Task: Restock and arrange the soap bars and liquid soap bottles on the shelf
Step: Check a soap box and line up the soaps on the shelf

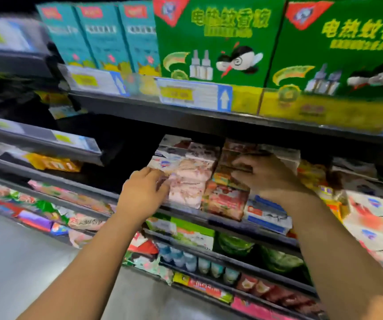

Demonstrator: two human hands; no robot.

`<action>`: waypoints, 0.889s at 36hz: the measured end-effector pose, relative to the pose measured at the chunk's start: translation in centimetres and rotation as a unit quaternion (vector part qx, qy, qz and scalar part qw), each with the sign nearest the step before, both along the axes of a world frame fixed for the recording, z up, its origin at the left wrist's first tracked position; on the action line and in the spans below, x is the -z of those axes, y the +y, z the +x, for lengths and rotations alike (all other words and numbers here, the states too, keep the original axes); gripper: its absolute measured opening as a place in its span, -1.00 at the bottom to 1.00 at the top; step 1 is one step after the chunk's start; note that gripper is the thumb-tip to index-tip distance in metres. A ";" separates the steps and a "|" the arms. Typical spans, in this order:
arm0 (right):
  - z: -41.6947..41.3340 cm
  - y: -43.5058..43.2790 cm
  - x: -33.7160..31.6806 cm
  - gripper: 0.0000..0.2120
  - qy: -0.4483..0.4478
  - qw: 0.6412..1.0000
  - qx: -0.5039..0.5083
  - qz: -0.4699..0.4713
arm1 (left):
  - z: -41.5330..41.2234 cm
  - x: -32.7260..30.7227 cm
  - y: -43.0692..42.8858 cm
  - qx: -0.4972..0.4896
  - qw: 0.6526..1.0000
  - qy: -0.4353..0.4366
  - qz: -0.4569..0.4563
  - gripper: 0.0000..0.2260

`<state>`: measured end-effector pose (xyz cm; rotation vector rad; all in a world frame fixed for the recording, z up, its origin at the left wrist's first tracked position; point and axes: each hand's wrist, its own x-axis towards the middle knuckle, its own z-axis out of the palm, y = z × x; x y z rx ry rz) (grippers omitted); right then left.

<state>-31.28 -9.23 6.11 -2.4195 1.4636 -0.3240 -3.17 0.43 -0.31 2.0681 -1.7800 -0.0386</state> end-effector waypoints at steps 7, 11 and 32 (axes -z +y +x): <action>9.2 0.6 0.3 -0.60 -0.007 0.998 -0.017 0.067 | 4.7 1.4 -3.3 0.026 0.999 0.018 0.027 -0.57; 12.6 -0.1 0.5 -0.56 -0.004 0.997 -0.033 0.065 | 5.3 2.4 -5.1 0.046 0.997 0.010 0.065 -0.58; 20.2 -13.7 3.6 -0.08 0.089 0.984 -0.043 0.151 | 5.1 3.6 -4.9 0.023 0.987 -0.028 0.155 -0.56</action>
